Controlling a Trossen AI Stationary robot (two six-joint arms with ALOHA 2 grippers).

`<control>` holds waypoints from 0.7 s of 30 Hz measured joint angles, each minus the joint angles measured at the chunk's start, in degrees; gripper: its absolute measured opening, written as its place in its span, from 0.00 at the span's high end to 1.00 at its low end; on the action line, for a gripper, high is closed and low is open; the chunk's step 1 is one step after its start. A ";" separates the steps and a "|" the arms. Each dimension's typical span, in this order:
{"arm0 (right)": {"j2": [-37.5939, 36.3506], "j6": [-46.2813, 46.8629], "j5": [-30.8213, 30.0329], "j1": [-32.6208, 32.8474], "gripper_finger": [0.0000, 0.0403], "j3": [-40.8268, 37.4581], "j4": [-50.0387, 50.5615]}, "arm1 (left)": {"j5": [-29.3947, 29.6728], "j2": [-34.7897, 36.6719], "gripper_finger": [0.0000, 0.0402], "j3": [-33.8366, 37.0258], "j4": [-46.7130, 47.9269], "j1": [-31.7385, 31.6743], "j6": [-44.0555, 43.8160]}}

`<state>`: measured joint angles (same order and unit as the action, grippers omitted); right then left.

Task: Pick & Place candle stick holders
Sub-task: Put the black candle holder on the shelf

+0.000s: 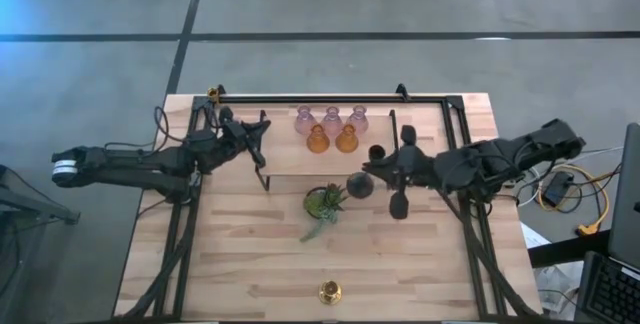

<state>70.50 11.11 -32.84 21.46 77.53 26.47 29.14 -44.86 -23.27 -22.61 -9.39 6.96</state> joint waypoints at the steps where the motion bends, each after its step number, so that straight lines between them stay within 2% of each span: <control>1: 0.32 -0.84 1.23 -0.63 0.98 -0.26 -1.51 | 0.02 0.02 0.98 -0.29 -0.02 0.00 0.63; 7: 2.67 -0.77 7.89 -6.39 0.98 -2.08 -2.96 | 0.02 0.07 0.98 -1.75 0.34 0.00 2.17; 13: 4.24 -3.94 17.68 -12.61 0.98 -2.38 -8.47 | 0.30 0.04 0.98 -1.75 0.79 0.00 3.23; 21: 7.54 -7.72 24.39 -18.90 0.98 -2.55 -9.39 | 0.45 0.04 0.98 -1.75 1.13 0.00 3.96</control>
<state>78.04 3.39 -8.45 2.56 74.98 17.08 29.58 -44.82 -25.02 -21.48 -9.39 10.92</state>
